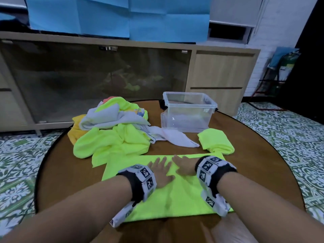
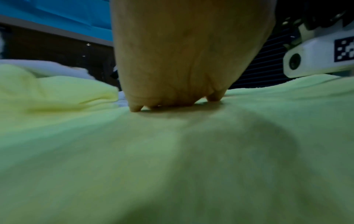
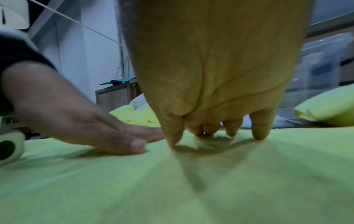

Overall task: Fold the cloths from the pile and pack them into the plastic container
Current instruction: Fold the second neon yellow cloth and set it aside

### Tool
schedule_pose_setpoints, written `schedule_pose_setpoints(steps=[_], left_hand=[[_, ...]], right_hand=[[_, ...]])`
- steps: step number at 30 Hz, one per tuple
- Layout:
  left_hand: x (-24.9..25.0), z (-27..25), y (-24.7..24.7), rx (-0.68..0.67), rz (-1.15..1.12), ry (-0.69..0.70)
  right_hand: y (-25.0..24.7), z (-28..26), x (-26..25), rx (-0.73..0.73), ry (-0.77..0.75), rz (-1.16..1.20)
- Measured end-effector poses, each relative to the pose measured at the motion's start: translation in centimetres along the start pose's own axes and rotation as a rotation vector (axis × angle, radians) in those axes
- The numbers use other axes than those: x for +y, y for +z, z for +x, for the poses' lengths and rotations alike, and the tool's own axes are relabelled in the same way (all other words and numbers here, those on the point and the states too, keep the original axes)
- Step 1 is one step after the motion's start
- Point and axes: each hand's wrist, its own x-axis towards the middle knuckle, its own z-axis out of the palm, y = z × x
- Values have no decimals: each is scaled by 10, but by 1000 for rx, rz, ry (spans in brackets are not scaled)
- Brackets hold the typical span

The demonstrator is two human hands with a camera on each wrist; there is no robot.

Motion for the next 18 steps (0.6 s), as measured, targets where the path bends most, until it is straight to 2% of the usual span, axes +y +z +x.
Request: schedule_pose_setpoints(steps=[6, 10, 13, 15, 17, 18], left_hand=[[-74, -20, -1, 19, 43, -181], [-109, -44, -12, -116, 160, -316], [-111, -61, -25, -175, 309, -416], [-92, -73, -29, -91, 445, -322], [-60, -84, -29, -28, 315, -69], [-41, -90, -26, -45, 227, 57]], right_hand=[[22, 3, 52, 0, 54, 35], [32, -9, 79, 39, 183, 76], [35, -22, 92, 92, 337, 104], [32, -32, 94, 139, 385, 63], [25, -42, 90, 183, 337, 28], [21, -47, 85, 189, 287, 10]])
